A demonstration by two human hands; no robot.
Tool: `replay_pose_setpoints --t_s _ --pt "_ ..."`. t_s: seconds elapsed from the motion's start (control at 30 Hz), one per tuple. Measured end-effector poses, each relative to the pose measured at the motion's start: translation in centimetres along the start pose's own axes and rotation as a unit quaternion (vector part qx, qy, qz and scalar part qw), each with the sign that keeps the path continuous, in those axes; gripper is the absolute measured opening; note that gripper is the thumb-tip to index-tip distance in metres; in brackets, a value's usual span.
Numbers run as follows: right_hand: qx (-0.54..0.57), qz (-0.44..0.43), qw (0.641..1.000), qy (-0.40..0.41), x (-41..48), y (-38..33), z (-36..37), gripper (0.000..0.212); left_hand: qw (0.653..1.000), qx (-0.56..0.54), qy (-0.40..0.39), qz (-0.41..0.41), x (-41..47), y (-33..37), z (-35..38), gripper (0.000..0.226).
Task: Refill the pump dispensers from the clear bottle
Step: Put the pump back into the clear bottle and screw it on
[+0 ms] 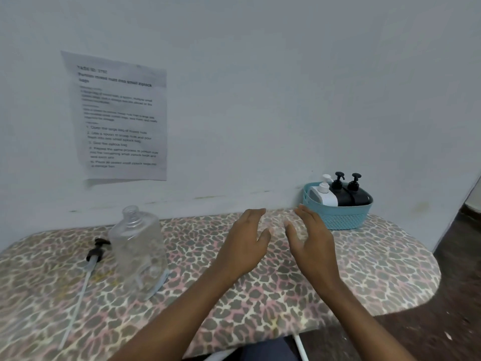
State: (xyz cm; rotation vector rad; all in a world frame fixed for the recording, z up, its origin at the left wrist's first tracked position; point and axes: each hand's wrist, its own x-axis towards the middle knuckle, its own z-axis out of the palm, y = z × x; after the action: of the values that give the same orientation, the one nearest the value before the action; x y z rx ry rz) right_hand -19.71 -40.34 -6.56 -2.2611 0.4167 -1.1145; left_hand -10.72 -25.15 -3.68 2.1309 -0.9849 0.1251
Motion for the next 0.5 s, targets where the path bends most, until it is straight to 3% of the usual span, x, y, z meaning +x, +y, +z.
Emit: replay_pose_setpoints --t_s 0.5 --pt "0.104 -0.117 0.986 -0.05 -6.7 -11.7 4.9 0.03 0.986 -0.02 0.167 -0.005 -13.6 -5.3 -9.4 0.029"
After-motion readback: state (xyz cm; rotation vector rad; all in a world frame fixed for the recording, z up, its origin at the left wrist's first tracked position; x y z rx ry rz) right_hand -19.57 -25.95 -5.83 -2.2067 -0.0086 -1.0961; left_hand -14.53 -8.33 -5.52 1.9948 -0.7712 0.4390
